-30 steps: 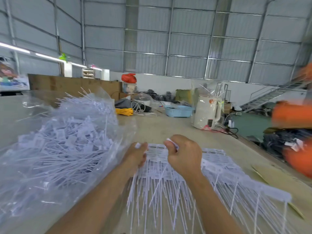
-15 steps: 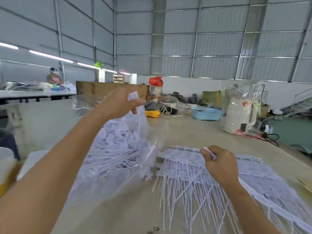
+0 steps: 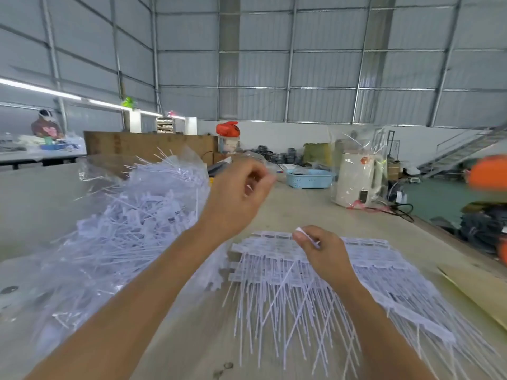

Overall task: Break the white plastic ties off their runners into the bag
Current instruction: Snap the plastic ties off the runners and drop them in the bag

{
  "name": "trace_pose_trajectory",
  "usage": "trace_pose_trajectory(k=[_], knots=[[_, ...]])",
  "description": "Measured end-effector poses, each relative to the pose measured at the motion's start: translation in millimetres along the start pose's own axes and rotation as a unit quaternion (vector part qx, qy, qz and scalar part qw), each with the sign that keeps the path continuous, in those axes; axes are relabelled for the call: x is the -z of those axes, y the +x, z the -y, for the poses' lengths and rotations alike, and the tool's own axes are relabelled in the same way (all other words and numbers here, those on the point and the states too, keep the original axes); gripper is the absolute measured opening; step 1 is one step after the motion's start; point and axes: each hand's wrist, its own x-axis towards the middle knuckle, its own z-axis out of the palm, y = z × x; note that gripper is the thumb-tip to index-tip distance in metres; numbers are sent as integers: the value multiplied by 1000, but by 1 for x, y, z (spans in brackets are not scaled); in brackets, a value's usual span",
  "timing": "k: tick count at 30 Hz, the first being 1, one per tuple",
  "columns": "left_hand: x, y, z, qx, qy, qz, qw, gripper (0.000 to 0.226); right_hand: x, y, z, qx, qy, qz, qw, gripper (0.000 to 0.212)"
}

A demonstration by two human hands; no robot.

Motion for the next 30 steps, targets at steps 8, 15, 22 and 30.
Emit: trace_pose_trajectory(k=[8, 15, 22, 30], knots=[[-132, -48, 38, 361, -98, 200, 906, 45, 5, -2, -7, -37, 4, 67, 997, 22], [-133, -70, 57, 379, -206, 118, 895, 33, 0, -2, -13, -84, 16, 116, 990, 39], [-126, -74, 55, 391, -272, 121, 871, 31, 2, -2, -19, -134, 10, 182, 974, 31], [-124, -71, 55, 421, -217, 95, 876, 42, -3, 0, -15, -75, -119, 138, 981, 34]])
